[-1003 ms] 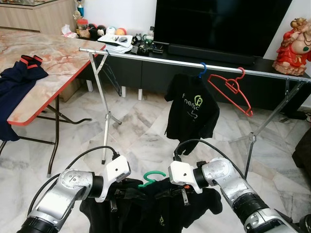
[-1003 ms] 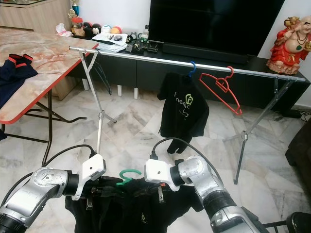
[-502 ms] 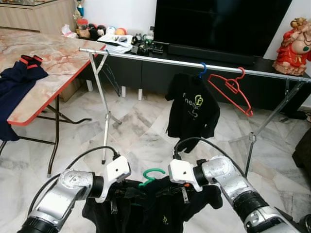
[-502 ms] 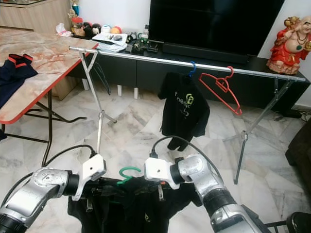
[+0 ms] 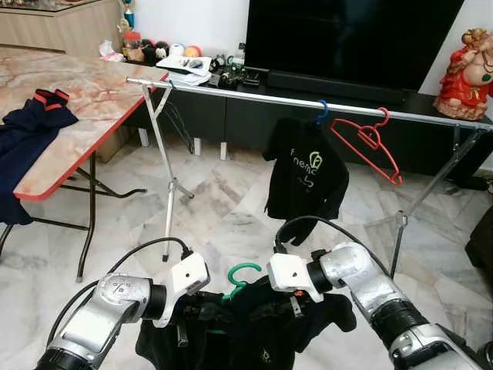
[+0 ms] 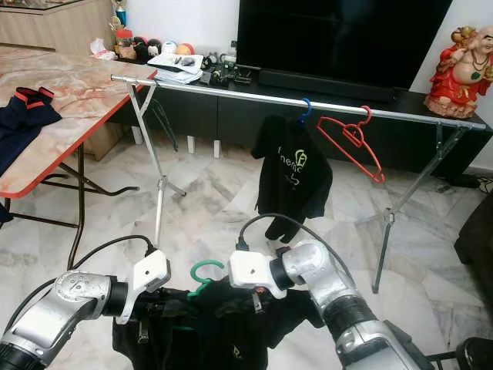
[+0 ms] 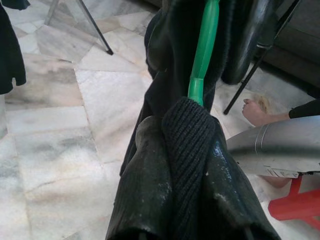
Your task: Hang hanger
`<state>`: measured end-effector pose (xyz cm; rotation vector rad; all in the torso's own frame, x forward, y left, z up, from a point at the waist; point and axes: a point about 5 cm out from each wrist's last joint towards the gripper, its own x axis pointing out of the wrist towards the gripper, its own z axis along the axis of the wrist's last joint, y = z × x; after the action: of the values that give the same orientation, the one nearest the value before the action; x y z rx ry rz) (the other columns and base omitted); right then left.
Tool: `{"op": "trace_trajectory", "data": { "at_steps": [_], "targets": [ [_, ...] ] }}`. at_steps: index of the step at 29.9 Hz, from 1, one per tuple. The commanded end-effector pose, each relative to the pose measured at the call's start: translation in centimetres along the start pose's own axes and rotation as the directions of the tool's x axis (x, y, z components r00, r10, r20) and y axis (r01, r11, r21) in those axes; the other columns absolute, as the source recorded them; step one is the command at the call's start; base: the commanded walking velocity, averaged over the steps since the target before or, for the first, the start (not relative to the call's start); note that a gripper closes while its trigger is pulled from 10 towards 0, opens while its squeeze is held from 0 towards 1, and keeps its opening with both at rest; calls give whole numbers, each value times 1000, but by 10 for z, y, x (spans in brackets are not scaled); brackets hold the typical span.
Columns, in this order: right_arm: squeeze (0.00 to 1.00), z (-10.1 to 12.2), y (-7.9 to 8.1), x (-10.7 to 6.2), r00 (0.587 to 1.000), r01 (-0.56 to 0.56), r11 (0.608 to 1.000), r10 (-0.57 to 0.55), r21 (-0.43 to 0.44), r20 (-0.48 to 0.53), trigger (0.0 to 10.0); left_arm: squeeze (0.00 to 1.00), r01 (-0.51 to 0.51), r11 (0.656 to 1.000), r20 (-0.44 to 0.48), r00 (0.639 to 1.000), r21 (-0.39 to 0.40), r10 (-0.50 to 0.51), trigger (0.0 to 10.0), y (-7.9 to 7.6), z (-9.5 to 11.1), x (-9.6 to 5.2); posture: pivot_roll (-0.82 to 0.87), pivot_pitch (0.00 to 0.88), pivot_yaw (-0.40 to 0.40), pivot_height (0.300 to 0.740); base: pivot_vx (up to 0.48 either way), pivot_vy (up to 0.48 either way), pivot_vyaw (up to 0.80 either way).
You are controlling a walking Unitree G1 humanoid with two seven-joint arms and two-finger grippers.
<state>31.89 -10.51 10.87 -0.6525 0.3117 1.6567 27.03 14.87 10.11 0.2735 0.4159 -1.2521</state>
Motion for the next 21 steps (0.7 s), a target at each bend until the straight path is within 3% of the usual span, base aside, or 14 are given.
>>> {"op": "trace_trajectory", "data": {
  "at_steps": [1, 4, 5, 8, 13, 16, 17, 18, 19, 20, 21],
  "targets": [
    [1000, -3, 4, -3, 999, -28, 1000, 28, -14, -27, 10000, 0, -33, 999, 1, 999, -6, 33, 0, 2, -2, -3, 121, 0, -45, 740, 0, 0, 0],
    [1000, -10, 6, -9, 998, -25, 1000, 25, -9, -64, 10000, 0, -64, 998, 4, 998, -15, 64, 0, 4, -4, -3, 119, 0, -46, 740, 0, 0, 0],
    [1000, -13, 3, -11, 994, 43, 999, -46, -28, -104, 10000, 0, -80, 997, 3, 997, -21, 80, 0, 4, -6, -3, 116, 0, -46, 740, 0, 0, 0],
    [1000, -17, -1, -13, 983, 107, 993, -112, -48, -142, 10000, 0, -92, 995, -7, 996, -30, 92, 0, 4, -11, -3, 116, 0, -43, 740, 0, 0, 0],
    [1000, -18, -1, -12, 980, 153, 987, -157, -37, -121, 10000, 0, -104, 993, -3, 995, -47, 104, 0, 2, -15, -3, 117, 0, -42, 740, 0, 0, 0],
    [1000, -18, -6, -16, 964, 243, 970, -245, -28, -106, 10000, 0, -138, 989, -3, 990, -58, 138, 0, 4, -18, -3, 117, 0, -42, 740, 0, 0, 0],
    [875, -21, -12, -18, 931, 350, 937, -349, -7, -107, 10000, 0, -158, 985, -6, 987, -63, 158, 0, 4, -21, -3, 116, 0, -42, 740, 0, 0, 0],
    [506, -23, -15, -21, 900, 426, 904, -422, 20, -106, 10000, 0, -176, 982, -9, 984, -69, 176, 0, 5, -23, -3, 115, 0, -41, 740, 0, 0, 0],
    [506, -25, -17, -22, 877, 473, 880, -467, 39, -108, 10000, 0, -189, 979, -11, 982, -74, 189, 0, 5, -24, -2, 115, 0, -40, 740, 0, 0, 0],
    [0, -26, -19, -24, 852, 521, 852, -514, 57, -99, 10000, 0, -198, 977, -12, 980, -78, 197, 0, 5, -26, -2, 116, 0, -37, 740, 0, 0, 0],
    [0, -29, -20, -26, 807, 590, 800, -585, 109, -80, 10000, 0, -219, 972, -15, 976, -82, 218, 0, 5, -28, -2, 115, 0, -34, 740, 0, 0, 0]
  ]
}}
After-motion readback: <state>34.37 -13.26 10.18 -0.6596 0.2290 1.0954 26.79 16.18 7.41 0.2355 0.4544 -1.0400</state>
